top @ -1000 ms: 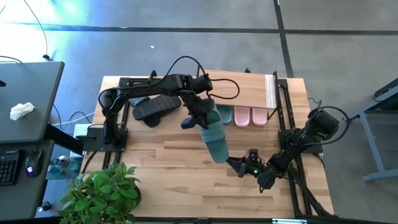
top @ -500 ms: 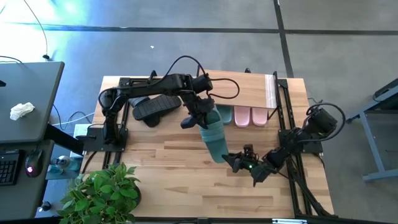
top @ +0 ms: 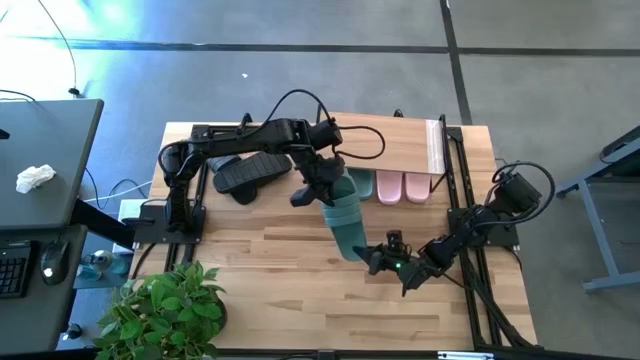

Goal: Pick and place slides into the shelf
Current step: Put the green slide under the shelf

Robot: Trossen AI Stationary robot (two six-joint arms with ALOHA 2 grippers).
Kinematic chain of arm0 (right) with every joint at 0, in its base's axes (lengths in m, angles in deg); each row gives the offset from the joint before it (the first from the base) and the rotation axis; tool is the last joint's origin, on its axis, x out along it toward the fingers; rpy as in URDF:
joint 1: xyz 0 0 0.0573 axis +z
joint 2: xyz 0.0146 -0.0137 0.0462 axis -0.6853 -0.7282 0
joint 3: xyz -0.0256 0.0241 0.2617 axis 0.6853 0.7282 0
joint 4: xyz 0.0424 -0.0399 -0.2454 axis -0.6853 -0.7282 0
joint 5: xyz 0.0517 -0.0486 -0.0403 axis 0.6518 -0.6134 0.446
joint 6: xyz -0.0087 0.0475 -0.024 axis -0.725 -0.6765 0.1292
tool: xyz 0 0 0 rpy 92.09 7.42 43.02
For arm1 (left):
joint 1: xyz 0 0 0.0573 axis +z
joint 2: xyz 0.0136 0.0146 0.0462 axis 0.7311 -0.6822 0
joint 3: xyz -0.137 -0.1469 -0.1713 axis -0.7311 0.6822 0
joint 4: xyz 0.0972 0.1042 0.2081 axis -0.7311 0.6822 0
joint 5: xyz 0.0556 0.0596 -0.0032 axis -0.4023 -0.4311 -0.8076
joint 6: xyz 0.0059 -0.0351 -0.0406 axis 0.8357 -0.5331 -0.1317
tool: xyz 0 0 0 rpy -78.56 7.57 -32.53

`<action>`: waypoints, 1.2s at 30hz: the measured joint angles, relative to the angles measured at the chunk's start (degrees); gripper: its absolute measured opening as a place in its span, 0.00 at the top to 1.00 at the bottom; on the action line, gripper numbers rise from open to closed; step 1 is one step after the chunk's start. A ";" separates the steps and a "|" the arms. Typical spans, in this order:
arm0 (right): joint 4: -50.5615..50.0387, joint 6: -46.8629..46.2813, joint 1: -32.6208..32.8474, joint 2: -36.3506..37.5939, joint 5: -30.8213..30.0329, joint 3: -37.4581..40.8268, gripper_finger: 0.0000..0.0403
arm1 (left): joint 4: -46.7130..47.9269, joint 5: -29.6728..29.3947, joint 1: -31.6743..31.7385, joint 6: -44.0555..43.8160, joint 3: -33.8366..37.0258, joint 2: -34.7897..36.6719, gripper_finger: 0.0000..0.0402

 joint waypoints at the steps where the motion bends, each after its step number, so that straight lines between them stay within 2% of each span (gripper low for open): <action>1: -0.07 0.04 0.02 0.00 -0.10 0.00 0.91 | 0.00 0.00 0.00 0.94 0.00 0.00 0.93; 6: -0.45 -0.03 0.91 0.00 -1.09 -0.02 0.91 | 0.05 0.68 0.00 6.22 0.00 0.00 0.82; 12: -0.61 -4.18 4.66 0.00 -0.43 -0.02 0.91 | 0.72 0.97 0.11 6.97 0.00 0.17 0.64; 15: -1.31 -9.79 7.78 0.00 -0.44 -0.02 0.91 | 2.05 1.25 0.82 6.70 0.00 0.45 0.57; 19: -5.47 -24.44 12.24 0.00 0.13 -0.02 0.91 | 4.62 1.03 2.13 6.60 0.00 1.64 0.50; 23: -10.02 -39.93 13.98 0.00 2.52 -0.02 0.91 | 8.58 0.61 2.48 10.37 0.00 3.90 0.48; 26: -10.65 -45.79 12.94 0.00 3.58 0.00 0.91 | 11.40 -1.67 1.13 14.29 0.00 5.90 0.49; 30: -7.49 -46.76 9.71 0.00 3.20 0.41 0.91 | 13.41 -6.17 -2.28 18.58 0.00 7.44 0.53; 36: -4.03 -43.10 2.47 -0.02 13.29 0.57 0.91 | 14.60 -8.61 -7.17 23.09 0.00 7.96 0.59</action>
